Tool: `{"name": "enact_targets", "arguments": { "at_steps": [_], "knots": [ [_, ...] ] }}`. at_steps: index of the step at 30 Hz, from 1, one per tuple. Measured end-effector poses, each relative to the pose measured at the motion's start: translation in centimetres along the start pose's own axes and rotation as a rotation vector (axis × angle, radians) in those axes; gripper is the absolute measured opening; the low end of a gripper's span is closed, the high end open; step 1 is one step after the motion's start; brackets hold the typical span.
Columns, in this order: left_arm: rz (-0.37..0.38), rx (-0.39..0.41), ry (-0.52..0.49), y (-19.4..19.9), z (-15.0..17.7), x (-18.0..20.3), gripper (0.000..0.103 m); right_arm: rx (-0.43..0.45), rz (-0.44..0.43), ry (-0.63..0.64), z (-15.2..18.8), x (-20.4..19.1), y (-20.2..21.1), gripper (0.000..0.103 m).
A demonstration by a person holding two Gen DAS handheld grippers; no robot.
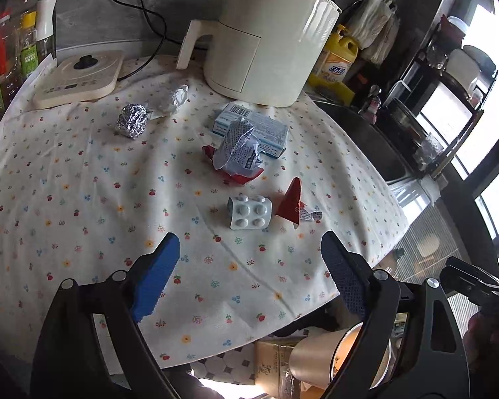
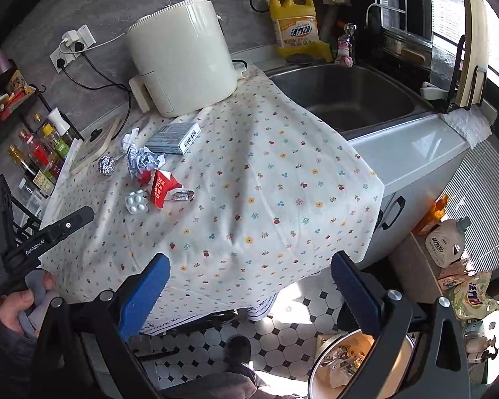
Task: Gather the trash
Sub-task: 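Move both open tools back over the counter toward the remaining trash, then grasp the white pill blister with the left tool while the right tool grasps the red paper strip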
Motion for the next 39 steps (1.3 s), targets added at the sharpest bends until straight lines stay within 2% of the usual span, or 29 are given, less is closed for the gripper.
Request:
{"name": "enact_targets", "arguments": {
  "at_steps": [5,12,14,15,17,21,27,39],
  "knots": [
    [0.010,-0.026,-0.026,-2.6,-1.5,-0.6,0.084,0.030,0.017,0.007,-0.9,-1.8,-0.4,0.095],
    [0.008,-0.104,-0.072,-7.3,-2.7,-0.8,0.068,0.030,0.055,-0.048,-0.9,-1.3,-0.6,0.095],
    [-0.003,-0.121,-0.094,-8.3,-2.7,-0.6,0.060,0.026,0.064,-0.075,-0.8,-0.8,-0.7,0.095],
    [-0.009,-0.136,-0.099,-8.7,-2.7,-0.6,0.044,0.026,0.068,-0.085,-0.8,-0.6,-0.8,0.095],
    [0.005,-0.143,-0.083,-9.0,-2.6,-0.8,0.044,0.026,0.075,-0.094,-0.9,-0.5,-0.9,0.095],
    [0.020,-0.124,-0.094,-8.0,-2.7,-1.1,0.043,0.027,0.065,-0.063,-1.4,-1.4,-1.3,0.095],
    [-0.002,-0.056,-0.016,-4.5,-2.7,-3.8,0.043,0.010,0.008,0.021,-2.5,-4.4,-3.0,0.095],
    [-0.185,0.034,0.158,4.4,0.1,-12.7,0.043,-0.009,-0.105,0.152,-5.8,-11.5,-8.9,0.093]
  ]
}}
Point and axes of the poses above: each gripper's, at about its wrist camera, not at the fingertips, and y roughly against the way its jaws point, x to its right, z to its underside, the point moved 1 cm from there along -y, roughly the way its jaws point, and after that the axes turned 8 degrees about z, right-handed, at the moved point
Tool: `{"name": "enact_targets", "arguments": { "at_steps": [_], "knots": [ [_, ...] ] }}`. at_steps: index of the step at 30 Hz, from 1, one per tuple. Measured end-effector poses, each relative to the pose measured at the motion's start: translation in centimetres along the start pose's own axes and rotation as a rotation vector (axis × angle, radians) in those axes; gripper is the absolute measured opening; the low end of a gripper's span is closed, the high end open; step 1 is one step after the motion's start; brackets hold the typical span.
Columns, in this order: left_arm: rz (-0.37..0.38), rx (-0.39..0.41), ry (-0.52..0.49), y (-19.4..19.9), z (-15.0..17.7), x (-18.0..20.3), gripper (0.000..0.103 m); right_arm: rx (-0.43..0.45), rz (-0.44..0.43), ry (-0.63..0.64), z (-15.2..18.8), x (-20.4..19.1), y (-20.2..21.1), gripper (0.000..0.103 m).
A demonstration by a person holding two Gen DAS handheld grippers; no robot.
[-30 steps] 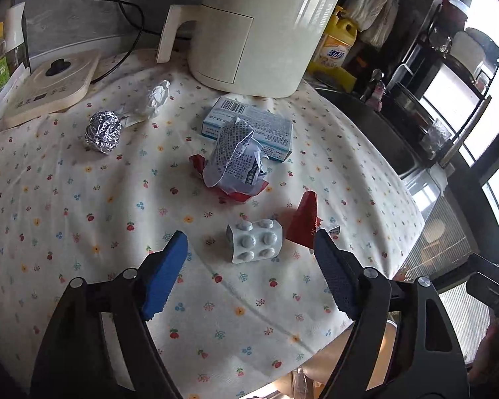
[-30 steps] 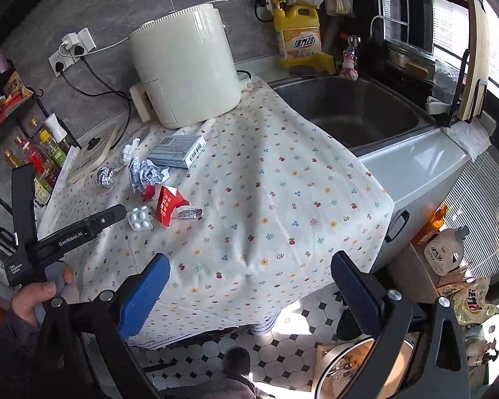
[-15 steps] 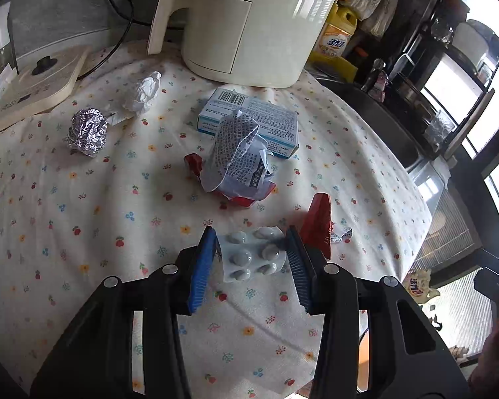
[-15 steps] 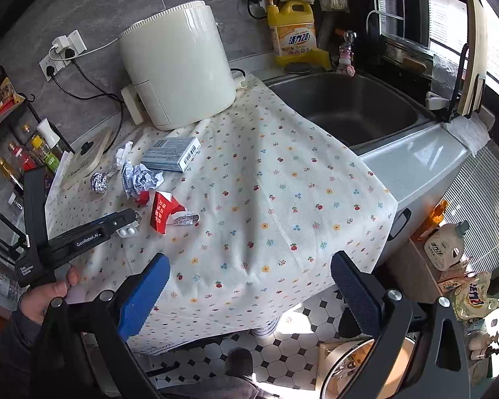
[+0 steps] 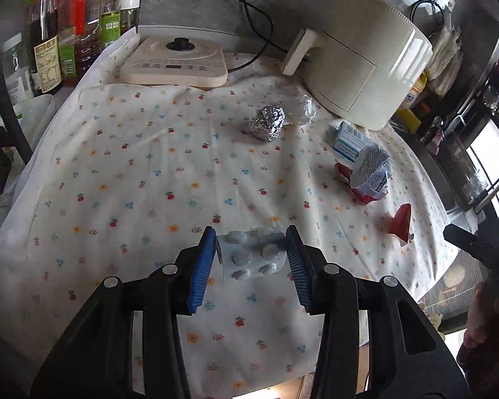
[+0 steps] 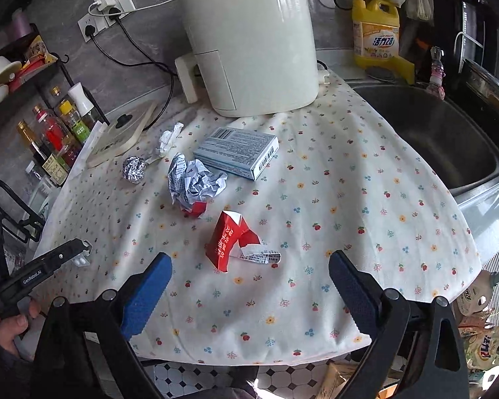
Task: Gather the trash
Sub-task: 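Grasp the white pill blister with the left tool while the right tool grasps the red paper strip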
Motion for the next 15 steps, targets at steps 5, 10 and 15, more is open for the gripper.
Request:
{"name": "enact_targets", "arguments": {
  "at_steps": [5,10,15],
  "knots": [
    [-0.083,0.030,0.041,3.0,0.7,-3.8,0.043,-0.018,0.014,0.030,-1.3,-2.3,-3.6,0.092],
    [-0.126,0.056,0.087,5.1,1.4,-6.6,0.043,-0.044,0.021,0.077,-1.6,-4.2,-6.5,0.083],
    [-0.137,0.067,0.098,5.9,1.8,-7.1,0.043,-0.076,0.028,0.062,-1.5,-4.7,-7.3,0.014]
  ]
}}
Point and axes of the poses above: each gripper's, at about its wrist camera, not at the fingertips, and y roughly against the way its jaws point, x to its right, z to its underside, the point moved 1 cm from there along -y, roughly the way its jaws point, and after that the axes turned 8 degrees about z, right-handed, at the moved point
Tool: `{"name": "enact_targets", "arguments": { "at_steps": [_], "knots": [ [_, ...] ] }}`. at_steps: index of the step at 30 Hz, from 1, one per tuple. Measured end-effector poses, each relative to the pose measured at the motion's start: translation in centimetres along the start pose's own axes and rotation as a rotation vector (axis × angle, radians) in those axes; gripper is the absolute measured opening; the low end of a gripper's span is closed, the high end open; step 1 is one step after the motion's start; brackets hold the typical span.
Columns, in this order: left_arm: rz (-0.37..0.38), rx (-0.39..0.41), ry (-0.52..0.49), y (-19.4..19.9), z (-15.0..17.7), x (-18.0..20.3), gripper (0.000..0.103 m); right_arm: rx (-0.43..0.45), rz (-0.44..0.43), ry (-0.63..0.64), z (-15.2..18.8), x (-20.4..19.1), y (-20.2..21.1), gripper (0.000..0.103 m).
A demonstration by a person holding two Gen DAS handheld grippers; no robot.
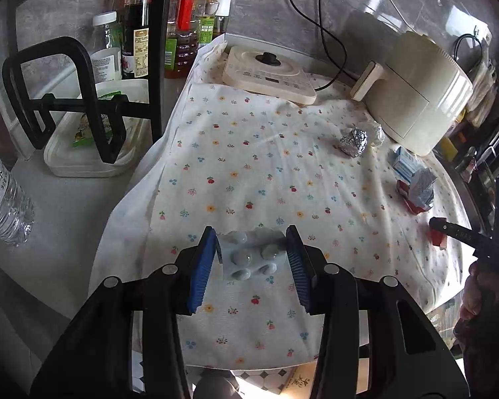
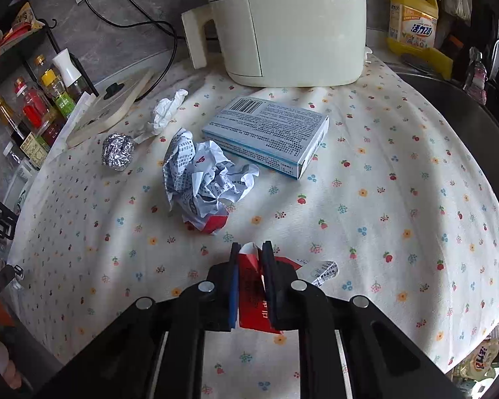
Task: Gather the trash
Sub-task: 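Grasp the white pill blister with the left tool while the right tool grasps the red paper strip, then carry the pill blister and red strip over the bucket and open both tools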
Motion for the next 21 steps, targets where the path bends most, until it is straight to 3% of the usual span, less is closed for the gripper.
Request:
{"name": "enact_targets", "arguments": {
  "at_steps": [11,21],
  "knots": [
    [0.069,0.004,-0.041,0.4,1.3,4.4,0.043,0.039,-0.039,0.003,2.5,1.3,4.7,0.013],
    [0.164,-0.038,-0.179,-0.4,3.3,12.5,0.043,0.062,0.004,-0.096,7.6,7.8,10.1,0.013]
  ]
}}
Point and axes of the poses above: each gripper's, at about its wrist camera, not at the fingertips, and y roughly against the way its jaws point, x to its right, z to its underside, the point moved 1 cm from there along -y, roughly the way its jaws point, and after that the axes turned 8 degrees about z, right-handed, at the moved point
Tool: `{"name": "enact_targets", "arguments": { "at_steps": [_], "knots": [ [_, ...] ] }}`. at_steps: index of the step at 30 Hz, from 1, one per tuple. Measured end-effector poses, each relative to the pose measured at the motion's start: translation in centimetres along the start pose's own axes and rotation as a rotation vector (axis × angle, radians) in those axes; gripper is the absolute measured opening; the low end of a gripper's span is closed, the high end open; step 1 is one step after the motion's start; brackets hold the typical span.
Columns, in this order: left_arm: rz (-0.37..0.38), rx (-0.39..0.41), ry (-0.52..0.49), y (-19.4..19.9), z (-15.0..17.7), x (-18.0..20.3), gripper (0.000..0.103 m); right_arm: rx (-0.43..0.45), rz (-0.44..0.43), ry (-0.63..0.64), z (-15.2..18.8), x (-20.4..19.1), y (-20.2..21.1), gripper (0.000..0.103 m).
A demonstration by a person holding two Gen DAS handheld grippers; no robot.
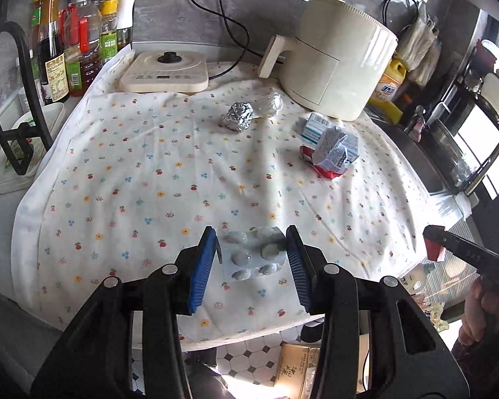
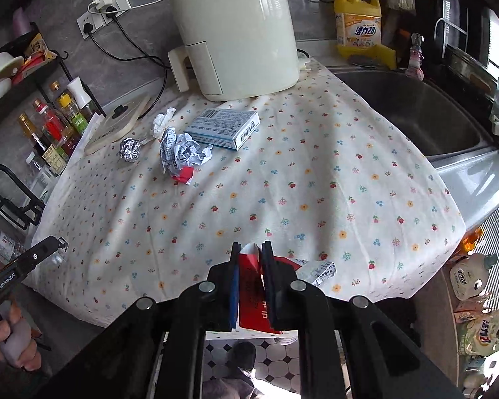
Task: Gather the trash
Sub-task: 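Carry the pill blister and red strip over the bucket and open both tools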
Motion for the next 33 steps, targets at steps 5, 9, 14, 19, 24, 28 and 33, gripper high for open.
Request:
{"name": "enact_targets", "arguments": {
  "at_steps": [5,9,14,19,24,28,33],
  "knots": [
    [0.050,-0.033,-0.066,-1.3,0.7,4.3,0.043,-0.007,0.041,-0.092,2.7,4.7,2.2,0.013],
    [0.098,-0.057,-0.144,-2.4,1.5,8.2,0.043,-0.007,0.077,-0.154,5.2,8.1,4.1,0.013],
    [0.173,-0.102,-0.213,-3.7,3.1,12.9,0.043,-0.025,0.126,-0.221,8.5,11.7,5.9,0.013],
    [0.233,-0.155,-0.283,-4.8,5.2,16.9,0.044,-0.048,0.164,-0.294,12.1,15.0,7.5,0.013],
    [0.297,-0.207,-0.334,-5.6,7.2,20.4,0.043,-0.073,0.178,-0.360,15.4,17.5,9.0,0.014],
    [0.341,-0.234,-0.381,-5.9,9.0,23.3,0.043,-0.081,0.191,-0.402,17.7,19.3,10.4,0.014],
    [0.387,-0.274,-0.418,-6.4,11.2,26.1,0.043,-0.100,0.203,-0.440,20.3,21.1,11.3,0.014]
  ]
}}
Point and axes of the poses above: each gripper's, at about its wrist camera, not at the fingertips, and y roughly against the way its jaws point, x to its right, z to its underside, the point moved 1 cm from there along -y, roughly the way its jaws point, and after that the axes turned 8 degrees about z, right-handed, at the moved point
